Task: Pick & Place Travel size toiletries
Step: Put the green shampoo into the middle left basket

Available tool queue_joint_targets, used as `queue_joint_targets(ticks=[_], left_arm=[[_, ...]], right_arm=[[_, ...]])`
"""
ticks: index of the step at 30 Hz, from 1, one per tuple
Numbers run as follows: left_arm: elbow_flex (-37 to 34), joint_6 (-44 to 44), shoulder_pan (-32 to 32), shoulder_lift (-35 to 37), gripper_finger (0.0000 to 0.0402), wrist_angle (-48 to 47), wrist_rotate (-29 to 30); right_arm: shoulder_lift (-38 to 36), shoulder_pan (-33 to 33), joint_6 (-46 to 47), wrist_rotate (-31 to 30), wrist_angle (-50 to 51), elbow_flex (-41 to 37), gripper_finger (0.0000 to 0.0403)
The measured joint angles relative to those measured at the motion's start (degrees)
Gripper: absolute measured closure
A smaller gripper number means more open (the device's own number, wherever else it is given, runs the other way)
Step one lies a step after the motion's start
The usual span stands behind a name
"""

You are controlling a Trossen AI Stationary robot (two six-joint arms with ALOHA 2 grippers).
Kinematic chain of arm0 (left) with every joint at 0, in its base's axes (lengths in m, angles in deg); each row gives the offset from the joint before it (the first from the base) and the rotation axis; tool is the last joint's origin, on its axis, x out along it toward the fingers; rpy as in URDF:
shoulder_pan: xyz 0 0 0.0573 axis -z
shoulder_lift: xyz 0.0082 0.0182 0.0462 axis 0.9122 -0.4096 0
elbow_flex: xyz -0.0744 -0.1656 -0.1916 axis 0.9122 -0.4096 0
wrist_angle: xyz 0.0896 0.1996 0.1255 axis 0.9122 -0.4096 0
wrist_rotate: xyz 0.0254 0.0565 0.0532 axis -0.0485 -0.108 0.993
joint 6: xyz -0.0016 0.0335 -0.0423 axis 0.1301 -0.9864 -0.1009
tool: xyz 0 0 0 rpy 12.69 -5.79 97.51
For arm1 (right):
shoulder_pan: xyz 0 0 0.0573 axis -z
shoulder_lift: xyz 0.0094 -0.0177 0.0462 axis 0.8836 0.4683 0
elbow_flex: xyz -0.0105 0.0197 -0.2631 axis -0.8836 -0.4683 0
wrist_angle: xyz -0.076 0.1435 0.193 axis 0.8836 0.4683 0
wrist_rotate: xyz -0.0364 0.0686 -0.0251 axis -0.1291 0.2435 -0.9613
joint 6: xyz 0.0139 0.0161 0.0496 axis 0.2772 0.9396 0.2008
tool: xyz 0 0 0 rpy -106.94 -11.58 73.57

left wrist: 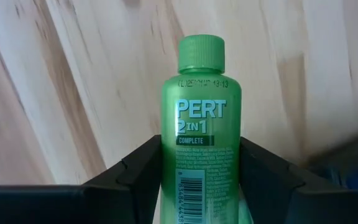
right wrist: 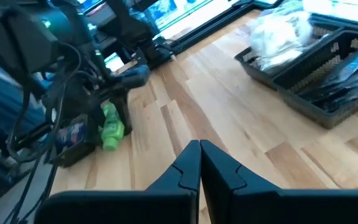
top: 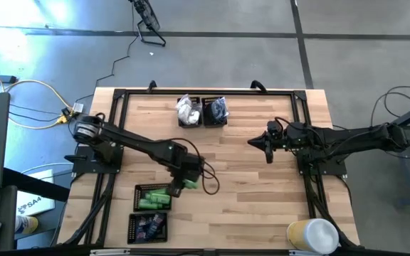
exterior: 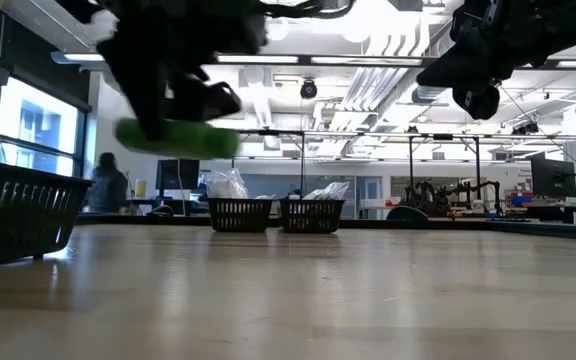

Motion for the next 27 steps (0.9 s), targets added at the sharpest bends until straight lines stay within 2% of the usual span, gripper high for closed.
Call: queue_joint_targets(ticks=[4,15,21,27], left_arm=[[-1.0,-0.3,0.0,3.1,0.0222,-5.7,0.0],[-18.6,14.9,2.9,21.4,0.0222,1.2,1.7],[-25.9,25.3,9.6,29.7,0.0222,2.3,6.4],[-29.2,34.3,18.3,32.3,0.0222,2.2,8.8]], right_arm=[[0.0,0.0,2.0,-2.7,0.0,0.0,0.0400],[0.0,0.0,2.5,-7.2,-0.4,0.0,0.0400],[0.0,0.0,5.3,-8.8,-0.4,0.0,0.0400],[0.0,0.0,5.3,-10.8,-0.9,0.0,0.0400]])
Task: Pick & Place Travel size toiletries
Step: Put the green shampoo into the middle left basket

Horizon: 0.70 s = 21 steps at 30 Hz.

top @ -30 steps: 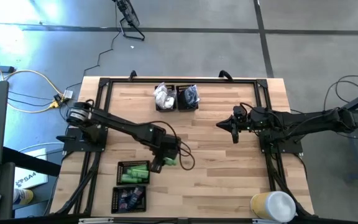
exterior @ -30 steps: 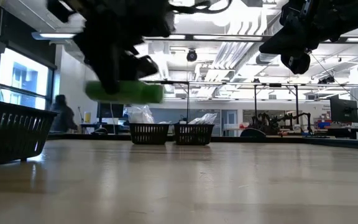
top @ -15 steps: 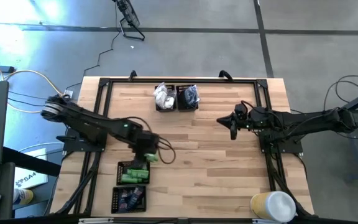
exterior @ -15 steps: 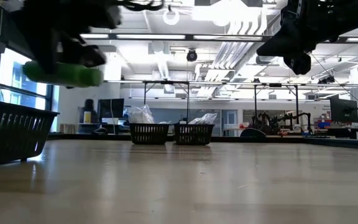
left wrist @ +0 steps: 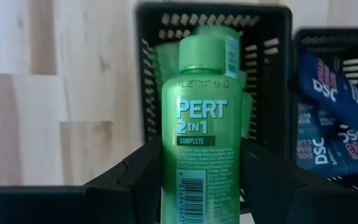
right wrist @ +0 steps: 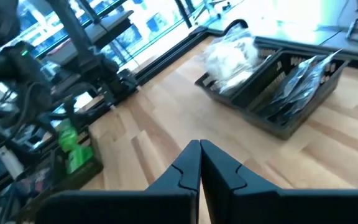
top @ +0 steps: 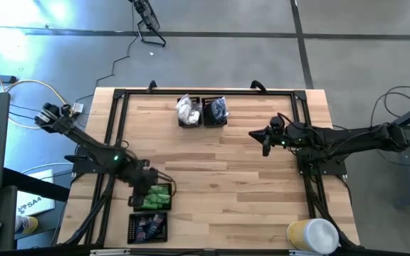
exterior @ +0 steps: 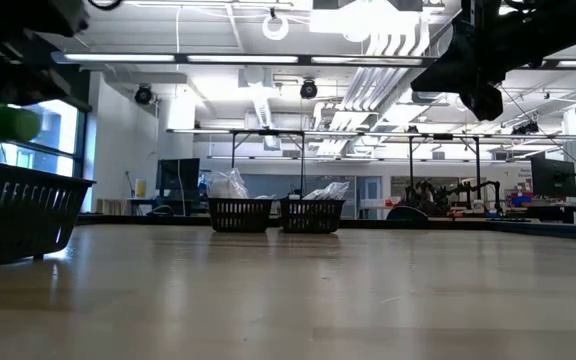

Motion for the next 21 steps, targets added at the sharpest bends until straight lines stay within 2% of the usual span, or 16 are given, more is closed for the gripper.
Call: queue_joint_targets(ticks=[5,9,21], left_arm=[[-0.6,6.0,6.5,0.0,0.0222,0.4,5.9],[-0.6,9.3,8.0,0.0,0.0222,1.6,9.9],[-0.6,9.4,7.9,-0.1,0.0222,3.1,8.9]], right_arm=[[0.0,0.0,-0.1,-2.7,-0.4,0.0,0.0400],[0.0,0.0,-0.1,-2.8,-0.4,0.0,0.0400],[0.0,0.0,0.0,-1.8,-0.4,0.0,0.0400]])
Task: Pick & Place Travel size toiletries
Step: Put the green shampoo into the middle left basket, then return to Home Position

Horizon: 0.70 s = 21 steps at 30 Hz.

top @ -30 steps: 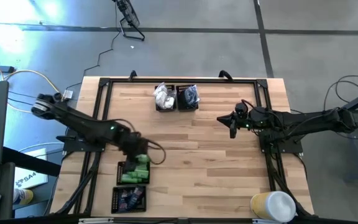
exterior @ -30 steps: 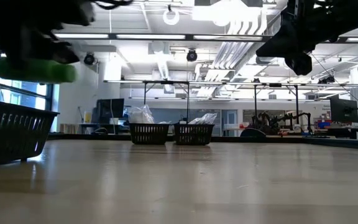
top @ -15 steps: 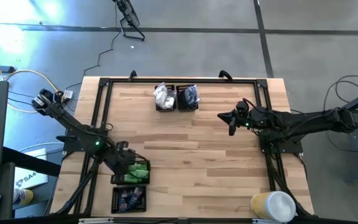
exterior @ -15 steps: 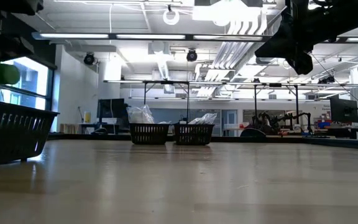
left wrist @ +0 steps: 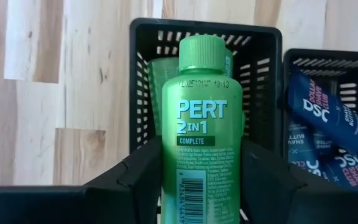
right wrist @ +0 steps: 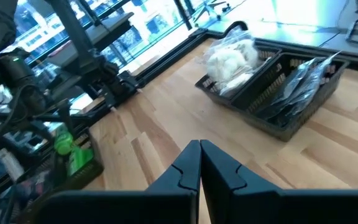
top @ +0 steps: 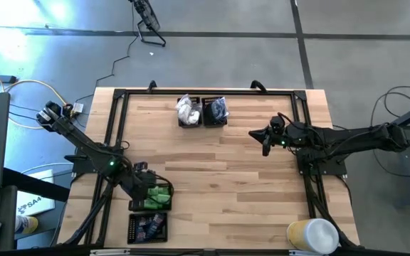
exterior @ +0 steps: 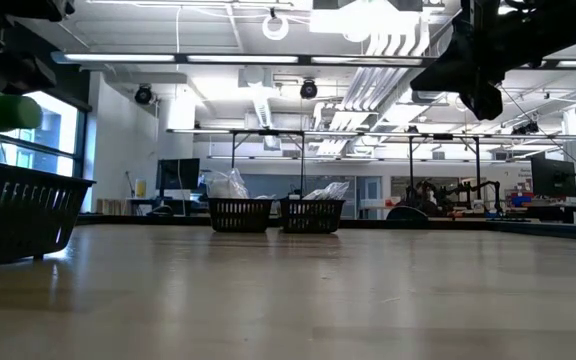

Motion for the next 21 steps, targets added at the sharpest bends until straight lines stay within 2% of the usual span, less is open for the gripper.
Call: queue_joint_targets(ticks=[4,13,17,21], left_arm=[[0.0,0.0,0.0,0.0,0.0212,-0.1,-2.4],[0.0,0.5,0.0,0.0,0.0145,-0.4,-2.7],[0.0,4.8,0.0,0.0,0.0144,-0.4,-2.7],[0.7,4.2,0.0,0.0,0.0173,0.4,-2.2]], right_arm=[[0.0,0.0,0.0,1.3,0.0,0.0,0.0400],[0.0,0.0,-0.2,1.3,0.0,0.0,0.0400],[0.0,0.0,-0.5,1.3,0.0,0.0,0.0400],[0.0,0.0,-0.6,1.3,0.0,0.0,0.0400]])
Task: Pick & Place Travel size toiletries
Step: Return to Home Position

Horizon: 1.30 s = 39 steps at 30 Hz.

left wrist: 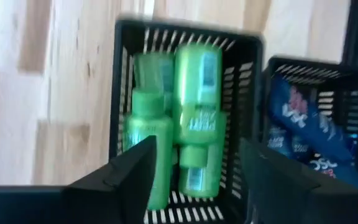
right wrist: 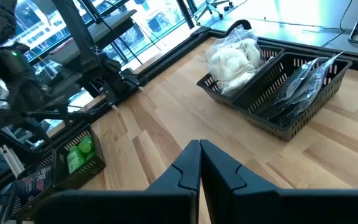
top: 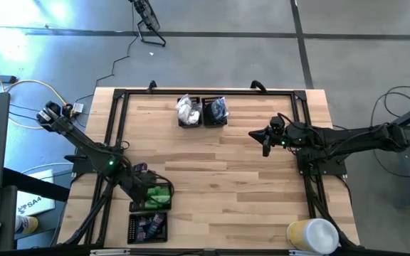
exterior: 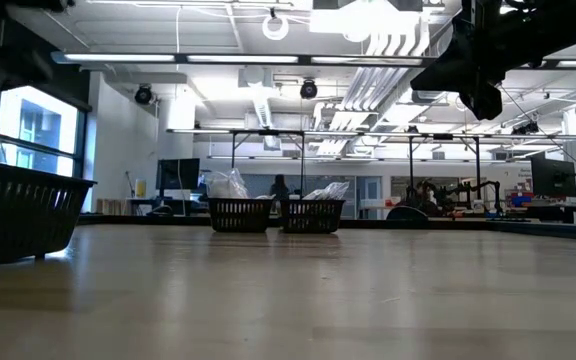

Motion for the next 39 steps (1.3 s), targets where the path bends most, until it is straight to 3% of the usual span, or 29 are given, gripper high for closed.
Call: queue_joint_targets(ticks=[5,11,18,23,27,31,39], left_arm=[[4.6,-8.0,-0.8,0.0,0.0241,0.1,4.9],[8.2,-18.4,-7.3,0.1,0.0323,0.6,9.7],[8.2,-32.2,-17.6,0.1,0.0394,13.7,9.8],[8.2,-39.5,-23.9,0.1,0.0393,24.2,9.5],[8.2,-42.0,-28.2,0.1,0.0392,29.2,5.1],[8.2,-41.5,-31.3,0.1,0.0391,28.8,0.8],[8.2,-41.5,-31.8,0.1,0.0391,27.1,0.7]], right_arm=[[0.0,0.0,0.0,0.0,0.0,0.0,0.0400],[0.0,0.0,-1.3,0.0,0.0,0.0,0.0400],[0.0,0.0,-1.3,0.0,0.0,0.0,0.0400],[0.0,0.0,-1.3,0.0,0.0,0.0,0.0400],[0.0,0.0,-1.0,-0.1,0.0,0.0,0.0400],[0.0,0.0,-0.9,-0.3,0.0,0.0,0.0400],[0.0,0.0,0.0,-0.4,2.5,0.0,0.0400]])
